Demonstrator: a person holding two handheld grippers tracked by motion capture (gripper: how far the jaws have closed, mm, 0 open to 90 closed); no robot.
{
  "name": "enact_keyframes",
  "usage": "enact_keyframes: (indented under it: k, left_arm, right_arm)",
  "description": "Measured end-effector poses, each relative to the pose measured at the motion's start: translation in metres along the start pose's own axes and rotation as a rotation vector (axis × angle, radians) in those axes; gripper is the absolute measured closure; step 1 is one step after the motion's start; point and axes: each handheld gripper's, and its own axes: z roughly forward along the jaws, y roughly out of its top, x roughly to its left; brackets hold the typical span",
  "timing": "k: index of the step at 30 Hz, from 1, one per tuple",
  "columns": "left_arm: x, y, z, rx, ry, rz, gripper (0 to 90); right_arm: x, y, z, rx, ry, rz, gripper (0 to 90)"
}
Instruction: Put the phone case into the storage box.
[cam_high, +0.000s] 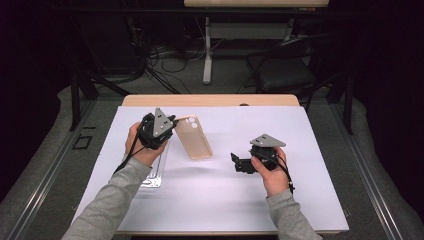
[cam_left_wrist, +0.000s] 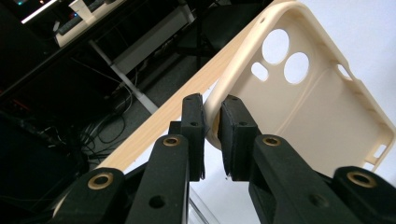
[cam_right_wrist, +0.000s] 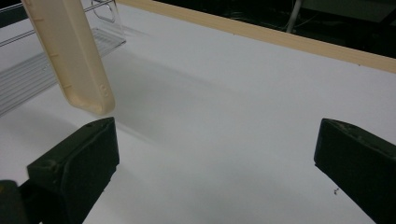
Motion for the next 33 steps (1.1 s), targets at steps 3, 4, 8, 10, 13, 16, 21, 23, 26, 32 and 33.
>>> enact_keyframes:
  k: [3,4,8,10,13,16,21,23,26,32,33]
  left_arm:
    - [0.005,0.003,0.004,0.006,0.000,0.003,81.0]
    - [0.007,0.004,0.006,0.005,0.004,0.007,81.0]
    - [0.014,0.007,0.009,0.013,0.010,0.016,81.0]
    - [0.017,0.009,0.011,0.021,0.017,0.025,81.0]
    - [0.024,0.009,0.013,0.026,0.024,0.021,81.0]
    - [0.030,0.010,0.015,0.031,0.033,0.011,81.0]
    - [0.043,0.010,0.015,0.024,0.045,-0.009,81.0]
    - [0.048,0.010,0.016,0.025,0.055,-0.006,81.0]
    - [0.056,0.010,0.015,0.025,0.061,-0.015,81.0]
    - [0.071,0.010,0.011,0.033,0.093,-0.014,81.0]
    - [0.074,0.010,0.010,0.033,0.100,-0.012,81.0]
  right_arm:
    - [-0.002,0.000,-0.001,-0.002,-0.004,0.010,0.0]
    - [-0.002,0.000,-0.001,-0.003,-0.006,0.010,0.0]
    - [-0.004,0.000,-0.002,-0.008,-0.005,0.017,0.0]
    - [-0.004,0.000,-0.002,-0.009,-0.007,0.017,0.0]
    - [-0.005,0.000,-0.002,-0.004,-0.008,0.018,0.0]
    - [-0.005,-0.001,-0.002,-0.004,-0.008,0.018,0.0]
    - [-0.005,-0.001,-0.002,-0.002,-0.010,0.020,0.0]
    - [-0.006,-0.002,-0.001,-0.001,-0.010,0.022,0.0]
    - [-0.006,-0.002,-0.002,0.002,-0.012,0.021,0.0]
    - [-0.007,-0.002,-0.002,-0.001,-0.012,0.022,0.0]
    - [-0.007,-0.002,-0.002,-0.001,-0.012,0.022,0.0]
